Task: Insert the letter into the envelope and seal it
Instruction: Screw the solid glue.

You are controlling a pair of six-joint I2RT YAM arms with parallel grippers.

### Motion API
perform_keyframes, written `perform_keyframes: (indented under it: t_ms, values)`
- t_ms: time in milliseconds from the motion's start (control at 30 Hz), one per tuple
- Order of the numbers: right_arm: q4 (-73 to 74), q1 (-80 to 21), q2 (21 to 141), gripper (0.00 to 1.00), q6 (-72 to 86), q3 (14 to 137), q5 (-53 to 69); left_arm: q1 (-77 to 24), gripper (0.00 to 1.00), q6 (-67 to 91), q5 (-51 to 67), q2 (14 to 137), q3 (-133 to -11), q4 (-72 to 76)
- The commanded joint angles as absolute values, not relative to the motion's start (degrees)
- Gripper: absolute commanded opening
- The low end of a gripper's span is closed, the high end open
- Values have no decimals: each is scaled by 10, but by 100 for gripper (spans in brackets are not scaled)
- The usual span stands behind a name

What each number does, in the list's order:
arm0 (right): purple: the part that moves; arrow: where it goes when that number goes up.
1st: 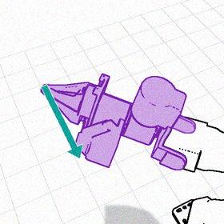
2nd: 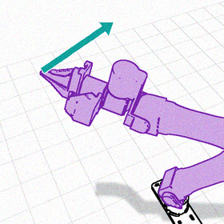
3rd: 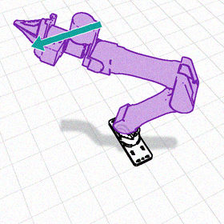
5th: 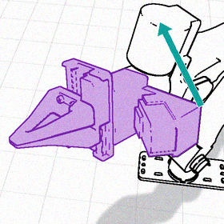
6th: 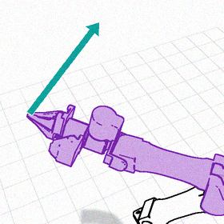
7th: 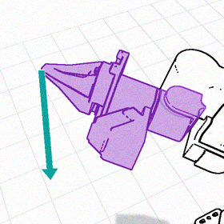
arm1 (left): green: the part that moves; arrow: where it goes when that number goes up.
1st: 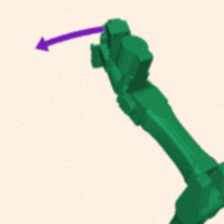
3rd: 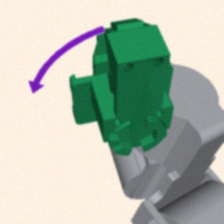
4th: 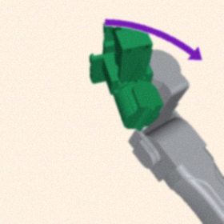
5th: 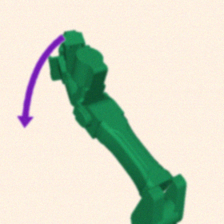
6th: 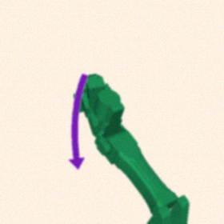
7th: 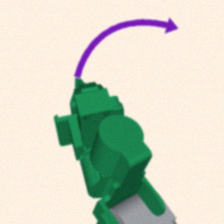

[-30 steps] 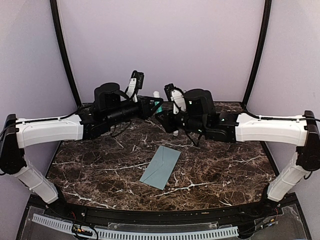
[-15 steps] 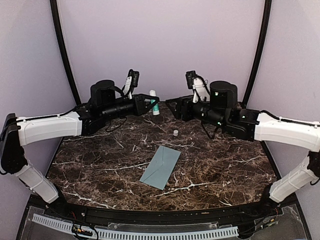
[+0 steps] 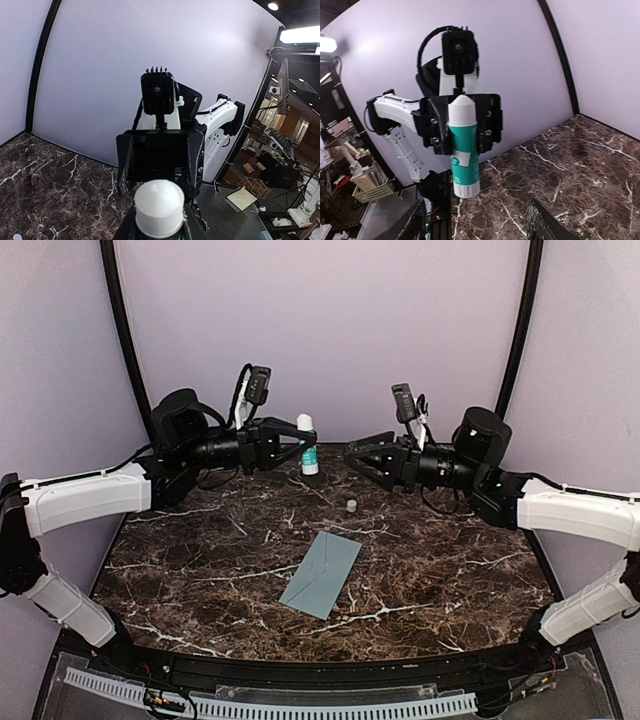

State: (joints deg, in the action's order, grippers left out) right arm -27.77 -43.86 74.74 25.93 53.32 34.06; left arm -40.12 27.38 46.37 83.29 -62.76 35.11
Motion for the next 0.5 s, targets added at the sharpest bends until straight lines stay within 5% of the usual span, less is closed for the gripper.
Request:
perform_keyframes:
  t_ms: [0, 267, 467]
  values:
    - [-397, -444, 781, 62, 312, 547, 491, -404, 0, 322, 571, 832, -626, 460]
    - [-387, -476, 837, 58, 303, 596, 501, -413, 0, 335, 591, 851, -643, 483]
    - [-423, -492, 871, 43, 325, 620, 536, -419, 0, 336, 597, 859, -647, 484]
